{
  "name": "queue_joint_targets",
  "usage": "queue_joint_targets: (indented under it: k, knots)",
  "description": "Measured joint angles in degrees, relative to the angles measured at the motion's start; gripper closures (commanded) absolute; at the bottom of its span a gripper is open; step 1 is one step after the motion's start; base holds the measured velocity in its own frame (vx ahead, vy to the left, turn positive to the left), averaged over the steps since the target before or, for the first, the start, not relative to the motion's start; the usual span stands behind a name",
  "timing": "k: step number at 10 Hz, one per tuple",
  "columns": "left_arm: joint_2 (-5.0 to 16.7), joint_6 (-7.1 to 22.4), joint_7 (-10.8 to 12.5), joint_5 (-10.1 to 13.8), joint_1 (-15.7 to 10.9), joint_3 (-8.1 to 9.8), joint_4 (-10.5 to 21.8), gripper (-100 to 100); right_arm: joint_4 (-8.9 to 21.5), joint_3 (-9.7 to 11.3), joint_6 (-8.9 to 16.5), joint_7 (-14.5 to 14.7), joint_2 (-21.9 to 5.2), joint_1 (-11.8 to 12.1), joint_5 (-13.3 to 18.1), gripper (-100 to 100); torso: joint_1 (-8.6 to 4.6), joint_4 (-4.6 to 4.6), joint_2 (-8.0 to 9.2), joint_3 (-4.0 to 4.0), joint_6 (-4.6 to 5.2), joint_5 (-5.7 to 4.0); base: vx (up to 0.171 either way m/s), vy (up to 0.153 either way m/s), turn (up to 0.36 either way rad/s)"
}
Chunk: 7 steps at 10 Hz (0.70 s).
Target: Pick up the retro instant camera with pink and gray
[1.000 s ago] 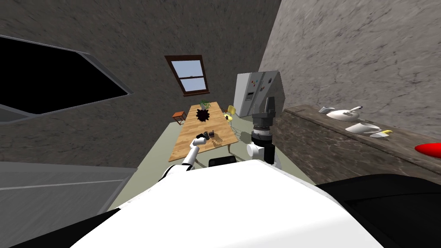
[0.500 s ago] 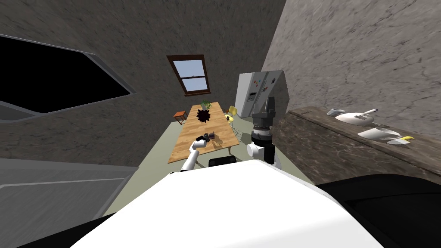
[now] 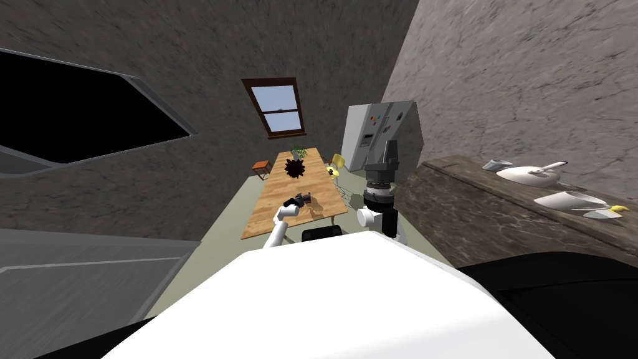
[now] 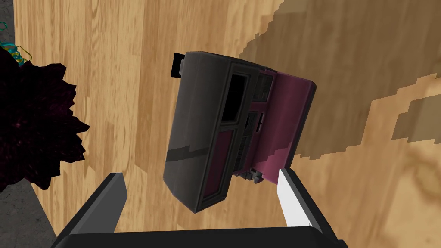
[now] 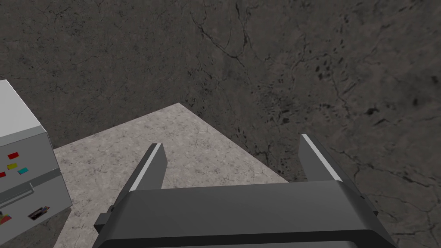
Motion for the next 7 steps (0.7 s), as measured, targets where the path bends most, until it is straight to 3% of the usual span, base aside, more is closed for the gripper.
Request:
queue_joint_targets:
  k: [2,3,7]
  knots:
    - [-0.11,1.74,0.07,-0.32,2.96,-1.10,-4.24,-100,0.00,0.00,0.00,0.00,0.00,0.00,0.00,0,-0.05,-0.01,-0.05,-0.02,0.00,-0.01,0.040,-0.017,0.029]
    - [-0.11,1.71,0.06,-0.31,3.03,-1.14,-4.40,100,0.00,0.00,0.00,0.00,0.00,0.00,0.00,0,0.00,0.01,0.03,0.02,0.00,0.00,0.000,0.000,0.000]
    - [-0.06,1.77,0.01,-0.34,3.02,-1.12,-4.41,100,0.00,0.00,0.00,0.00,0.00,0.00,0.00,0,0.04,-0.03,0.00,-0.02,0.04,0.09,0.000,0.000,0.000]
